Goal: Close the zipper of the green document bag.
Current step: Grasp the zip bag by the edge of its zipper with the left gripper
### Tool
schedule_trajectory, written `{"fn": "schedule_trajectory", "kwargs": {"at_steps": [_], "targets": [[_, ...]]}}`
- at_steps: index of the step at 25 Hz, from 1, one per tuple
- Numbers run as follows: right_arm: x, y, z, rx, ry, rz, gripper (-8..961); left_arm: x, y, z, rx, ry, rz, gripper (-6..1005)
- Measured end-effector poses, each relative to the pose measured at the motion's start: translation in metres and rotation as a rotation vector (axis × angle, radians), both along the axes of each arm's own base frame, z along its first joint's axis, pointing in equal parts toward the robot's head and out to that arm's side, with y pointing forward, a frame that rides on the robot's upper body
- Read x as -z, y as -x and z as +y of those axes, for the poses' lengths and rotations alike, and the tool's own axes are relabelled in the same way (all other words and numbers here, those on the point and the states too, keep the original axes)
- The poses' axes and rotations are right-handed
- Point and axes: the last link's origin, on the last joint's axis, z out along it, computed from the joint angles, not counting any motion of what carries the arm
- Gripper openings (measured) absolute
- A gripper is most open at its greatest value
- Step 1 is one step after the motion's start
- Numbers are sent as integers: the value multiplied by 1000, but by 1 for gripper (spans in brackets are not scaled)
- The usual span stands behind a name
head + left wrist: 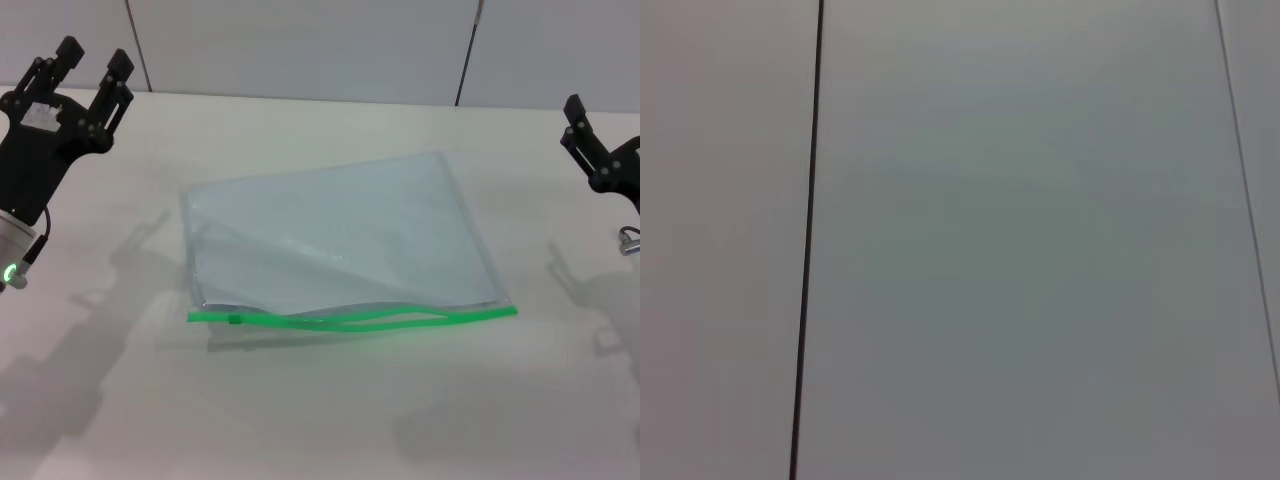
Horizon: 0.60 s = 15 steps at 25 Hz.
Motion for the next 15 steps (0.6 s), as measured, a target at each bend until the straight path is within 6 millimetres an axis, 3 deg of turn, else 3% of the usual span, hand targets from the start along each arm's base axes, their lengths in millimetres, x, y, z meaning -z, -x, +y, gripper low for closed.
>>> {"fn": "schedule_trajectory", "kwargs": {"at_steps": [15], "targets": [[0, 1, 0, -3, 2, -1, 865, 1, 0, -1, 3, 5, 9, 591]]}}
